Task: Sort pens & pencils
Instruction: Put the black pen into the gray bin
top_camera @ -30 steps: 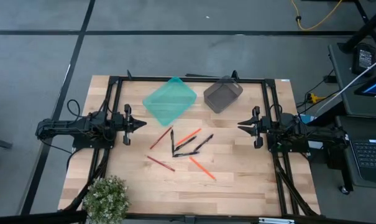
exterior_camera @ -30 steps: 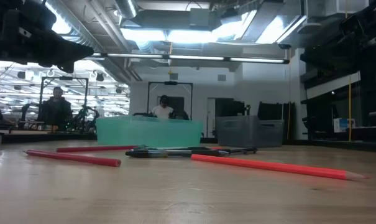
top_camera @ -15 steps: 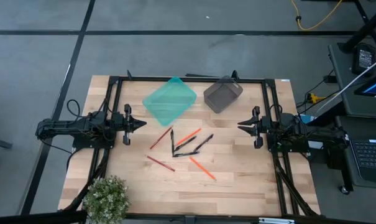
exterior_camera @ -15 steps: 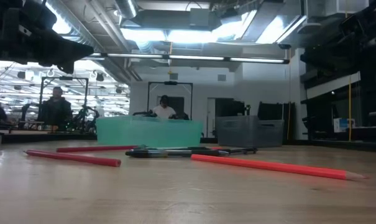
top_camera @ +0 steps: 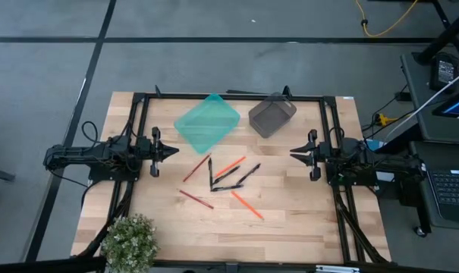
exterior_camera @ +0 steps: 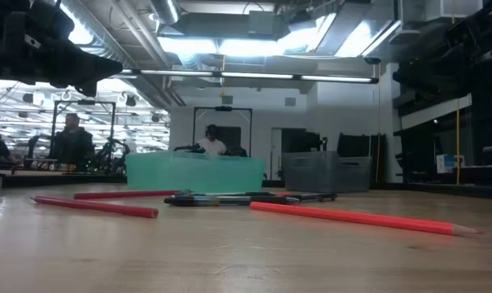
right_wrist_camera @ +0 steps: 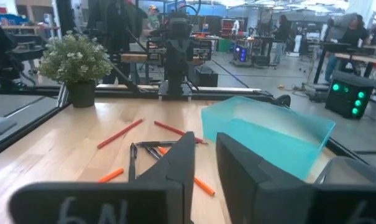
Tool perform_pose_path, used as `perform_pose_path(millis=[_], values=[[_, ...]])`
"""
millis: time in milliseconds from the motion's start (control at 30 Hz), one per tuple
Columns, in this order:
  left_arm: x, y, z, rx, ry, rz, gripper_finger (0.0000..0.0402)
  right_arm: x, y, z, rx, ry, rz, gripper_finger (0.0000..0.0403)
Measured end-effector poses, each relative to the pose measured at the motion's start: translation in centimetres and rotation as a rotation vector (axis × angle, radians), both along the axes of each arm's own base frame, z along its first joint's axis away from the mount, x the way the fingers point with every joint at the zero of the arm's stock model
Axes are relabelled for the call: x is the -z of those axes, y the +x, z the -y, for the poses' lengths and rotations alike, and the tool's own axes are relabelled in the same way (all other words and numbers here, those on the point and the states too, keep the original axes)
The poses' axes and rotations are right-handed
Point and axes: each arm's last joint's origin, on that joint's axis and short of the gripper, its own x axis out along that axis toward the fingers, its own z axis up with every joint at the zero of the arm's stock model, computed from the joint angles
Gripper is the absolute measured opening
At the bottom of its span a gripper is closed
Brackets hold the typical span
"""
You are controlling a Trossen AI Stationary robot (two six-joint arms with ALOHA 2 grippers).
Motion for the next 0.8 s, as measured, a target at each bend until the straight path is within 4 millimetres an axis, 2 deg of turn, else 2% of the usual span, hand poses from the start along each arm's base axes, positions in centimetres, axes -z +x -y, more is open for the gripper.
perform_pose_path(millis=[367, 600, 800], values=[[0.0, 0.0, 0.0, -0.002, 0.043, -0.006, 0.0000, 0.7, 0.9, 0.1, 0.000, 0.011, -0.093, 0.0069], [0.3, 0.3, -0.2, -0.053, -0.001, -0.038, 0.0000, -0.2, 1.5, 0.1, 0.000, 0.027, -0.008, 0.0069], [-0.6, 0.8, -0.1, -0.035, -0.002, 0.038, 0.0000, -0.4, 2.0, 0.2, 0.006, 0.028, 0.017, 0.0069]])
